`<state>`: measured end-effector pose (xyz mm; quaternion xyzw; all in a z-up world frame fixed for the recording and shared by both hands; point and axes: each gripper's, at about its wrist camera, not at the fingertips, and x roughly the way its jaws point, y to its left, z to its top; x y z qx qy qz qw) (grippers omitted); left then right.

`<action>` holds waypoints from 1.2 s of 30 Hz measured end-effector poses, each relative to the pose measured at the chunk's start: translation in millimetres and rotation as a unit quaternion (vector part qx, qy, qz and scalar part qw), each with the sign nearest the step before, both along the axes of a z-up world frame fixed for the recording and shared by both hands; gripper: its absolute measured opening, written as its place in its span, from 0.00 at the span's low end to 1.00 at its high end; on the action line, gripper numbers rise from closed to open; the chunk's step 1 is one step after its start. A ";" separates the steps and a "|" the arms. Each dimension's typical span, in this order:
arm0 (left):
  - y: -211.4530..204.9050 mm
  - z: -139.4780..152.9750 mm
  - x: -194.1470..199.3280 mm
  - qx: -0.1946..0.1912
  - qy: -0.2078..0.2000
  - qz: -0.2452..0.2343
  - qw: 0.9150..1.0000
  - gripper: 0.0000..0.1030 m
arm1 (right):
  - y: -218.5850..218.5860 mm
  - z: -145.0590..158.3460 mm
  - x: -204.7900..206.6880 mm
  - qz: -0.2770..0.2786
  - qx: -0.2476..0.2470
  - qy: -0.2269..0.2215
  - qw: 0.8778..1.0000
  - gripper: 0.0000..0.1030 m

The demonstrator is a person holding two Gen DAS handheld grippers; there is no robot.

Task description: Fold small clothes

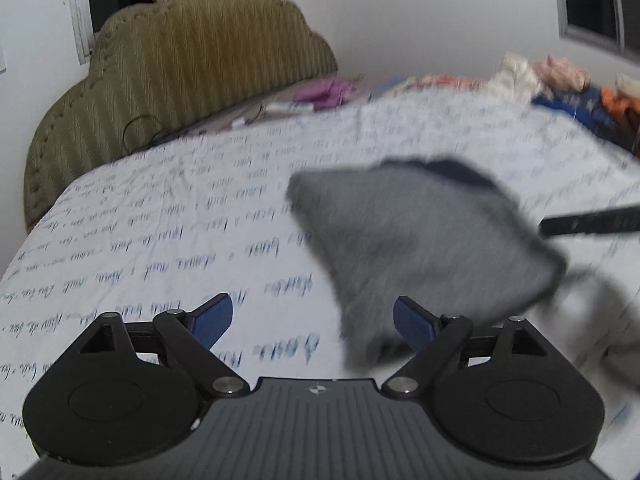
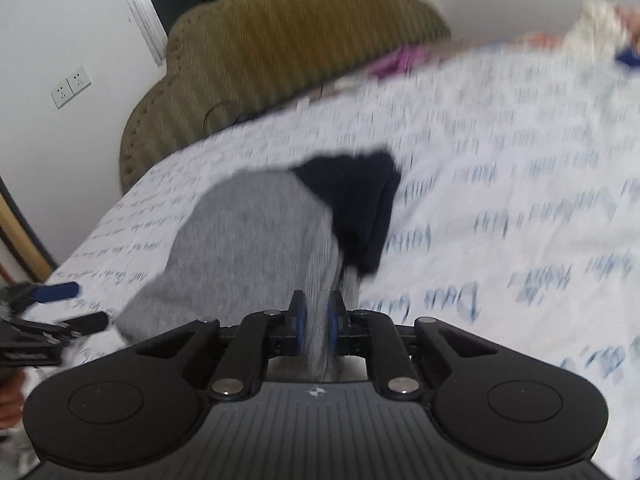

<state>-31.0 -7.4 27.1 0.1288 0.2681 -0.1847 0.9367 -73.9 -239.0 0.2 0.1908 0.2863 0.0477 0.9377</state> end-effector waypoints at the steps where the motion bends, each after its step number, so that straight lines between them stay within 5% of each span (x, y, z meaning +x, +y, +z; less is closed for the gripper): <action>1: -4.8 6.6 2.0 -0.011 -0.004 -0.005 1.000 0.89 | 5.5 6.2 -0.2 0.000 -0.018 -0.013 1.000 0.11; 4: -27.1 10.2 14.9 -0.023 0.002 -0.007 1.000 0.90 | 24.8 13.5 9.1 0.026 -0.048 -0.029 0.998 0.11; 11: -61.6 -41.5 47.8 0.038 0.090 0.048 0.994 0.87 | 42.4 -18.8 31.1 0.027 -0.077 0.039 0.996 0.11; 13: -55.2 -41.8 45.4 0.025 0.095 0.057 0.994 0.88 | 42.9 -11.7 23.8 0.023 -0.076 0.029 0.996 0.16; 15: -53.7 -40.4 44.3 0.024 0.094 0.062 0.993 0.89 | 46.9 -5.7 19.7 0.023 -0.090 0.018 0.995 0.37; 17: -52.8 -40.5 43.1 0.024 0.096 0.068 0.993 0.90 | 49.7 -5.1 18.9 0.030 -0.094 0.012 0.995 0.42; 36: -53.4 -34.3 34.7 0.022 0.108 0.085 0.990 0.91 | 63.5 -7.5 13.8 0.028 -0.120 0.026 0.992 0.43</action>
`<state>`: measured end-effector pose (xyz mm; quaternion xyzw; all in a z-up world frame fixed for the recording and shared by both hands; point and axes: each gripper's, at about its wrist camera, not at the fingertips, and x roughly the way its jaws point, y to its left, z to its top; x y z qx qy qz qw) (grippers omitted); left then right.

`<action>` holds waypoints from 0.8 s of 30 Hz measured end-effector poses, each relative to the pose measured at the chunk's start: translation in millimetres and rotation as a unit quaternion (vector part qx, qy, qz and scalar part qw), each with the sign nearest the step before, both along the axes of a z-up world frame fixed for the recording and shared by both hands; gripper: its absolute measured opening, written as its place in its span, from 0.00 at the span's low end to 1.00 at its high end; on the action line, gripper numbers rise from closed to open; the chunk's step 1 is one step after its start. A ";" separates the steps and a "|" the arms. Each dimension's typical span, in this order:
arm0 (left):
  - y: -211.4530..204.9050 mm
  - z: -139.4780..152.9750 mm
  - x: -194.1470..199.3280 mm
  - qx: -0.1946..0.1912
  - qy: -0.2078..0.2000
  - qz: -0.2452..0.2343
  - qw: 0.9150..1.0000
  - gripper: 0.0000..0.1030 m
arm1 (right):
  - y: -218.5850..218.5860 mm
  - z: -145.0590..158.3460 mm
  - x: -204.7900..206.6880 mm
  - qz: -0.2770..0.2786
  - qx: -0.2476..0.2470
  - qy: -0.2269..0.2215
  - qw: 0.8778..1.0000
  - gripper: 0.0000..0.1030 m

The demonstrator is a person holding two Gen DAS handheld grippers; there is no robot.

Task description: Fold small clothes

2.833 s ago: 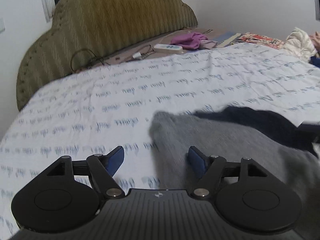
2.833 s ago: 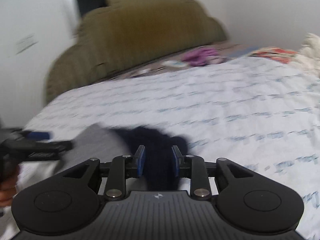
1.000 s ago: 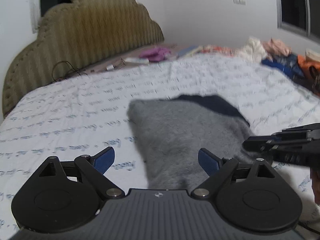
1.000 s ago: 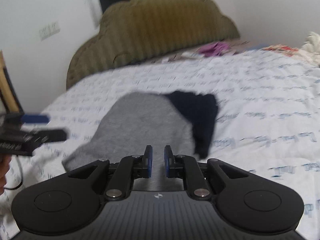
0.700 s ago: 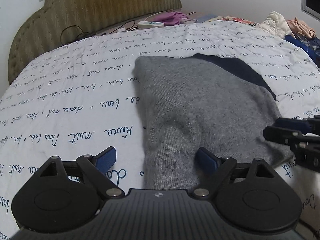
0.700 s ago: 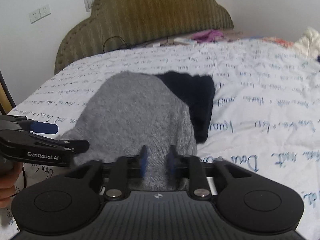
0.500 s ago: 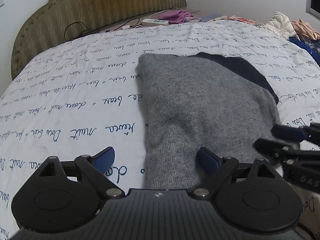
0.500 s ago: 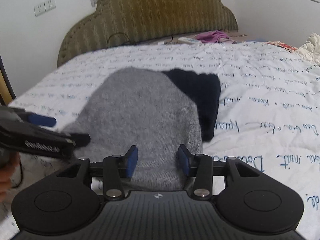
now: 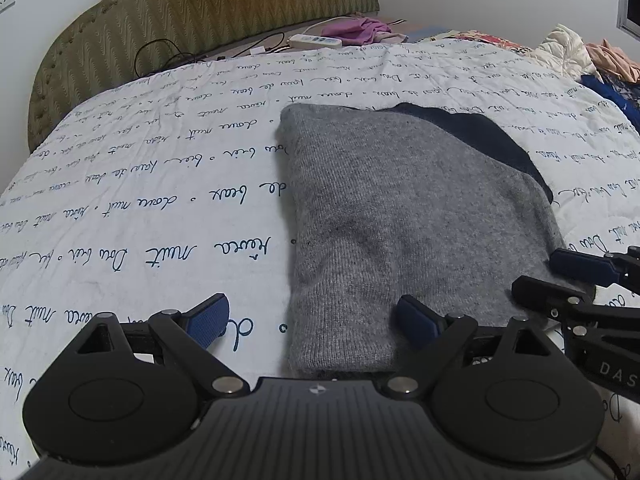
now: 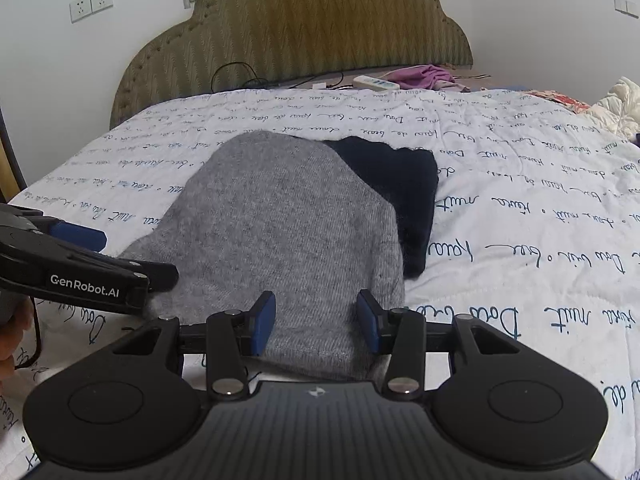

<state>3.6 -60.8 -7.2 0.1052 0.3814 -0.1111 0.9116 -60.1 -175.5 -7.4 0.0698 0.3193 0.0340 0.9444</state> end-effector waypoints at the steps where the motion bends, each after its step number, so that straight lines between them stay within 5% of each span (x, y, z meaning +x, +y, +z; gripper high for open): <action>1: -0.1 0.3 -0.4 0.000 0.000 0.001 1.000 0.91 | 0.9 1.6 -1.6 0.000 -0.001 -0.002 1.000 0.45; 3: 0.2 1.1 -1.6 0.000 0.001 0.004 1.000 0.91 | 2.6 5.1 -4.3 0.003 -0.002 -0.008 1.000 0.56; 24: 7.1 12.7 -22.5 -0.010 0.000 0.013 1.000 0.93 | 13.3 16.4 -29.0 0.002 -0.014 -0.020 1.000 0.61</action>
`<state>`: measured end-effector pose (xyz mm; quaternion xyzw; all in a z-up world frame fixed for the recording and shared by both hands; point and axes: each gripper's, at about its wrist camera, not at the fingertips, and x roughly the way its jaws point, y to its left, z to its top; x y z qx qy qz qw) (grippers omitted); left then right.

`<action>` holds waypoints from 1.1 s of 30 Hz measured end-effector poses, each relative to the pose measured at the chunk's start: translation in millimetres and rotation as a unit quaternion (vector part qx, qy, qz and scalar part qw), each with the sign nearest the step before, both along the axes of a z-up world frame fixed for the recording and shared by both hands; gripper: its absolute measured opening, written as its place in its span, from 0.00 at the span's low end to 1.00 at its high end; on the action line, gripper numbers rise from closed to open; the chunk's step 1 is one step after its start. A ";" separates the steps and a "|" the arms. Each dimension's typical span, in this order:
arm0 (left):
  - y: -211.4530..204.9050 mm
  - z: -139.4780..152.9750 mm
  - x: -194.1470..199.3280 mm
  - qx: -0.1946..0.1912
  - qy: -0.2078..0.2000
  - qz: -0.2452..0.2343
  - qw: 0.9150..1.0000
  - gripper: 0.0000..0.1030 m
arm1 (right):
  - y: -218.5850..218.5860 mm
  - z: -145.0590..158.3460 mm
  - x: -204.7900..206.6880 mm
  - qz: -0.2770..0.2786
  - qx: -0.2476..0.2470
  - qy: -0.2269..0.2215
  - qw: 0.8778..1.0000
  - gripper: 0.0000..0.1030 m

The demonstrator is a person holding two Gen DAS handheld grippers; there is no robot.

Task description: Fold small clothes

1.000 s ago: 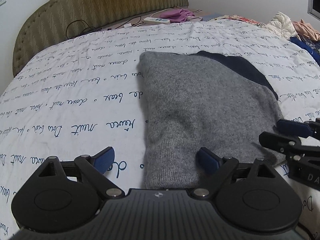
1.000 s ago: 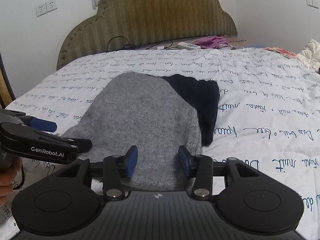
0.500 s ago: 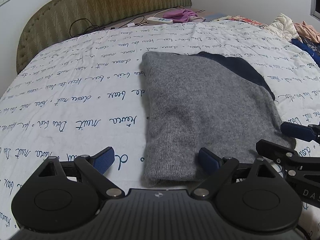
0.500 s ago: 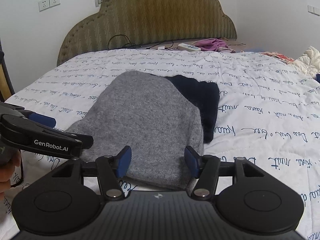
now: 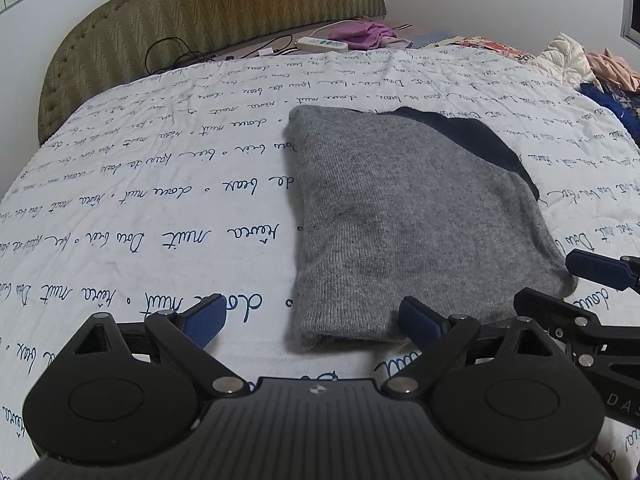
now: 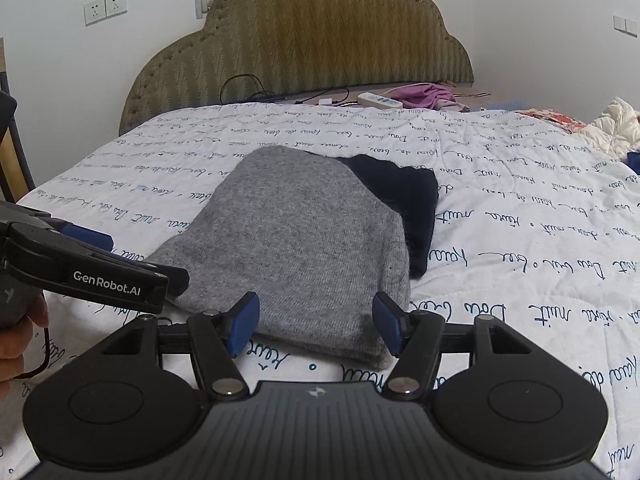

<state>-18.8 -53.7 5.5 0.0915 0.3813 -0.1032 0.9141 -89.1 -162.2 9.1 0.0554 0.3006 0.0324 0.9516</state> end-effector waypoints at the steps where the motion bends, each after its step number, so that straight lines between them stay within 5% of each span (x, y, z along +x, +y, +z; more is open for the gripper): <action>1: 0.7 0.3 0.6 -0.001 0.000 0.000 1.000 0.93 | -0.4 0.2 -0.2 -0.001 0.000 0.000 1.000 0.61; 13: 4.5 9.0 29.8 -0.025 -0.009 -0.004 1.000 0.97 | -30.7 1.8 14.2 -0.013 0.054 -0.008 0.998 0.71; 21: 12.7 8.1 106.9 -0.110 0.028 -0.013 0.993 0.99 | -99.5 -25.3 71.0 -0.051 0.190 0.025 0.980 0.78; 27: 28.2 -11.6 179.7 -0.236 0.110 -0.013 0.965 0.99 | -142.1 -56.5 129.9 -0.023 0.306 0.052 0.950 0.79; 33: 30.4 -41.7 228.9 -0.362 0.181 -0.014 0.914 0.89 | -147.9 -68.2 180.1 0.058 0.373 0.057 0.924 0.78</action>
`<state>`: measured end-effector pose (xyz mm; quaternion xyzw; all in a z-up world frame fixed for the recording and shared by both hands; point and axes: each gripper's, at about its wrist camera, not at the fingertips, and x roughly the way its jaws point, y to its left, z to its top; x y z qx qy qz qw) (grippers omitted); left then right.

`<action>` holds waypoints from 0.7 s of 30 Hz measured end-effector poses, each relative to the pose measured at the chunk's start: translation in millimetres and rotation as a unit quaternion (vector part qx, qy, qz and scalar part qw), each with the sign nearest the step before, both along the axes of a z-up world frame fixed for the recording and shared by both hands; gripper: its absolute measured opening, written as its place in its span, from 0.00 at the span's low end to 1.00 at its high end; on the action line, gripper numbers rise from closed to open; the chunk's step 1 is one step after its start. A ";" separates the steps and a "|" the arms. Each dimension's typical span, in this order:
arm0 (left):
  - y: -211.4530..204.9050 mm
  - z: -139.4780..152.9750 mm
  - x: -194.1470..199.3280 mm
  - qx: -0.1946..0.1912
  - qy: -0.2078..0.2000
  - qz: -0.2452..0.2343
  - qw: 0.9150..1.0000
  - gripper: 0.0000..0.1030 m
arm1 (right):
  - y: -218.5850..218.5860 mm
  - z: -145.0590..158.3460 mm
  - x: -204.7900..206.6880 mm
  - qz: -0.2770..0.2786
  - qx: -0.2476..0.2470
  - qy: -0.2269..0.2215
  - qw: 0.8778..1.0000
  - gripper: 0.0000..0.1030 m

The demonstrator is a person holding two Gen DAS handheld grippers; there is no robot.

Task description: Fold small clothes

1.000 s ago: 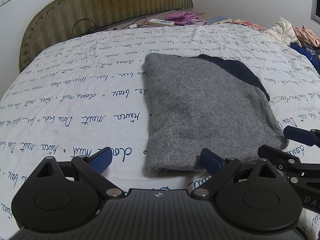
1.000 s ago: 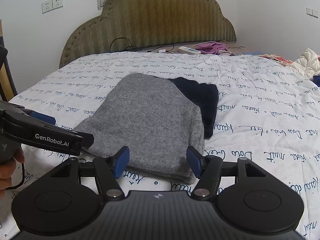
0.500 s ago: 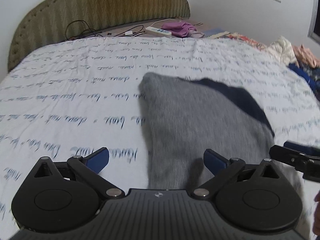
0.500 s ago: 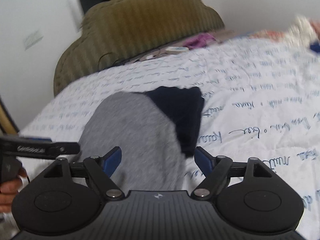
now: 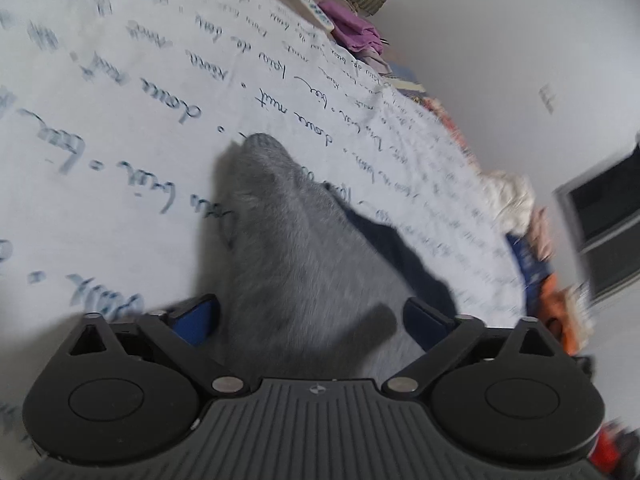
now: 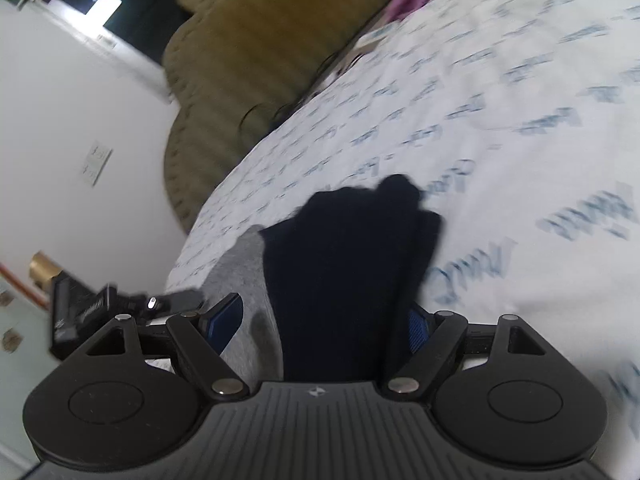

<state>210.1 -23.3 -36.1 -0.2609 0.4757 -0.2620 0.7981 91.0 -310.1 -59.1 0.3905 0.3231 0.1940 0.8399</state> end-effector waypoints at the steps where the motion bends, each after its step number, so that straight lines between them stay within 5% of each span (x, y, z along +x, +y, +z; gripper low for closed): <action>1: -0.8 -2.9 5.6 -0.012 0.004 0.003 1.000 0.87 | 4.4 -0.6 7.2 0.009 -0.002 -0.002 1.000 0.78; 2: -2.0 -5.0 10.3 -0.019 0.007 0.009 1.000 0.80 | 7.4 -0.5 14.1 0.016 -0.002 -0.004 1.000 0.75; 6: -6.8 -7.2 22.5 0.002 0.006 0.019 1.000 0.34 | 9.6 -5.7 36.0 0.016 0.019 0.012 1.000 0.29; 9: -8.8 4.5 14.5 0.018 -0.037 0.006 0.999 0.26 | 13.8 4.2 33.1 0.017 -0.004 -0.005 1.000 0.24; 16: -41.9 42.3 4.9 0.117 -0.162 -0.016 0.980 0.28 | 20.6 47.2 27.2 -0.008 -0.096 -0.069 0.993 0.22; 19: -63.4 37.0 12.0 0.214 -0.167 -0.004 0.962 0.48 | 19.6 39.4 46.6 -0.019 -0.121 -0.035 0.992 0.27; 21: -70.2 38.1 3.4 0.269 -0.192 0.015 0.943 0.63 | 22.6 30.2 55.1 -0.034 -0.153 -0.004 0.988 0.47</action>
